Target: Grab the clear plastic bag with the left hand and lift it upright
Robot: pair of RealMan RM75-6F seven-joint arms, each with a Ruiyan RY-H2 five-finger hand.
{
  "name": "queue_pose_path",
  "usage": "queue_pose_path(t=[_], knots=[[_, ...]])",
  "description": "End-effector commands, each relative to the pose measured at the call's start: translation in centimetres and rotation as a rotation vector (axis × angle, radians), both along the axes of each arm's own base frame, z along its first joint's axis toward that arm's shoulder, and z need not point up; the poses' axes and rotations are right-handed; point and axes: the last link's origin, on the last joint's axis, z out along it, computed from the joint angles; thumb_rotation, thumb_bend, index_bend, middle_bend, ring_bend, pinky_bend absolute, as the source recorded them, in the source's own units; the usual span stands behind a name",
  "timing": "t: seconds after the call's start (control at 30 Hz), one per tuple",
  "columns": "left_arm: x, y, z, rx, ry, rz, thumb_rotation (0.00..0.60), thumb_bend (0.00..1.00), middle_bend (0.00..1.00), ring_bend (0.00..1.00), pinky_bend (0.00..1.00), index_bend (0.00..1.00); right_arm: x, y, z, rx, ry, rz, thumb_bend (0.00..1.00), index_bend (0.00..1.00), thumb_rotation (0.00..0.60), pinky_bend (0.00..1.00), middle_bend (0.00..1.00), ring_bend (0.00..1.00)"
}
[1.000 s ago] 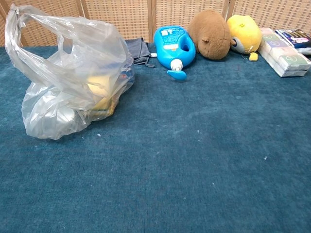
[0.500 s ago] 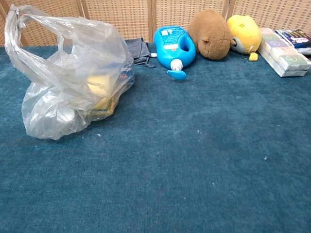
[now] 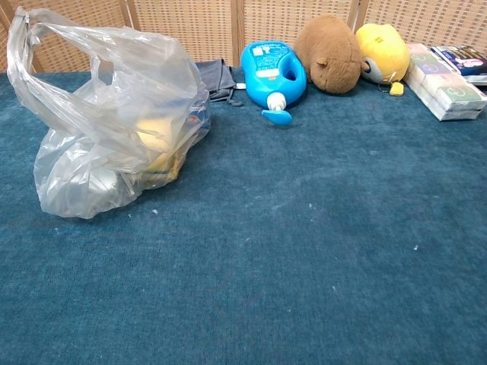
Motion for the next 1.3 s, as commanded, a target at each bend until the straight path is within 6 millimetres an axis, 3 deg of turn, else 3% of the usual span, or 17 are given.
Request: queue_pose_path(t=[0.03,0.27,0.53,0.87,1.3], knots=[[-0.7,2.1,0.5,-0.03,-0.08,0.003,0.136,0.28,0.31,0.22,0.15,0.25,0.1,-0.2,-0.1,0.003,0.001,-0.003,0.32,0.42,0.06,0.22,0.42,0.32],[-1.6,3.9,1.0,-0.051,-0.198,0.038,0.14,0.28,0.29,0.21,0.15,0.23,0.0,-0.4,-0.3,0.008,0.006,-0.013,0.32,0.42,0.063,0.22,0.42,0.32],[-0.6,6.4,0.8,-0.081,-0.26,0.017,0.136,0.28,0.22,0.15,0.13,0.21,0.0,-0.4,-0.4,0.008,0.007,-0.016,0.32,0.42,0.062,0.22,0.42,0.32],[-0.3,7.4,0.0,-0.131,-0.334,0.002,0.138,0.29,0.16,0.11,0.12,0.14,-0.2,-0.2,-0.1,-0.001,0.01,-0.021,0.32,0.42,0.065,0.22,0.42,0.32],[1.3,9.1,-1.7,-0.216,-0.415,-0.015,0.136,0.29,0.16,0.11,0.12,0.14,-0.3,-0.1,-0.1,-0.002,0.01,-0.021,0.32,0.42,0.062,0.22,0.42,0.32]])
